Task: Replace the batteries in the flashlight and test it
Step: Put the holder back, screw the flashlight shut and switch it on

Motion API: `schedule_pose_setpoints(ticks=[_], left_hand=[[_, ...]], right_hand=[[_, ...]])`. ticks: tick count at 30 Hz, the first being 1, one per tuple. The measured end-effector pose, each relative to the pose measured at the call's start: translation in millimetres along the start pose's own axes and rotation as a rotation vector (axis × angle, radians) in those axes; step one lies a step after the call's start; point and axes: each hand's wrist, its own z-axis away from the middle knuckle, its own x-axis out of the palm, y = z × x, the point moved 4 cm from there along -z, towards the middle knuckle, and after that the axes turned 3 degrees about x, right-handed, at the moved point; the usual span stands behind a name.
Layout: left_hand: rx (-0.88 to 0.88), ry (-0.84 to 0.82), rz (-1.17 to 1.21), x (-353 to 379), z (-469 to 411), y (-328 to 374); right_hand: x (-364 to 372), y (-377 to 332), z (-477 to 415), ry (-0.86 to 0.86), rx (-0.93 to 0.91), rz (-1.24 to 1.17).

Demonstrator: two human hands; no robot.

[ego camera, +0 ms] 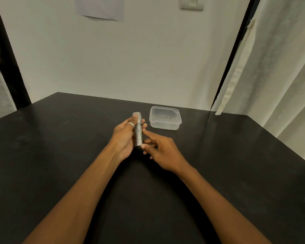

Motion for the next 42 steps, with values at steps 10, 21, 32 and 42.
schedule_pose_setpoints(ticks=[10,21,32,42], left_hand=[[-0.062,0.025,-0.029,-2,-1,-5],[-0.14,0.014,-0.111,3,2,-8],[-0.175,0.036,-0.183,4,5,-8],[-0.181,0.06,-0.116,2,2,-9]], right_hand=[[9,-16,4,0.024,-0.142,0.362],[13,-32,6,0.05,-0.299,0.653],[10,-33,4,0.086,-0.365,0.607],[14,-34,3,0.102,-0.346,0.575]])
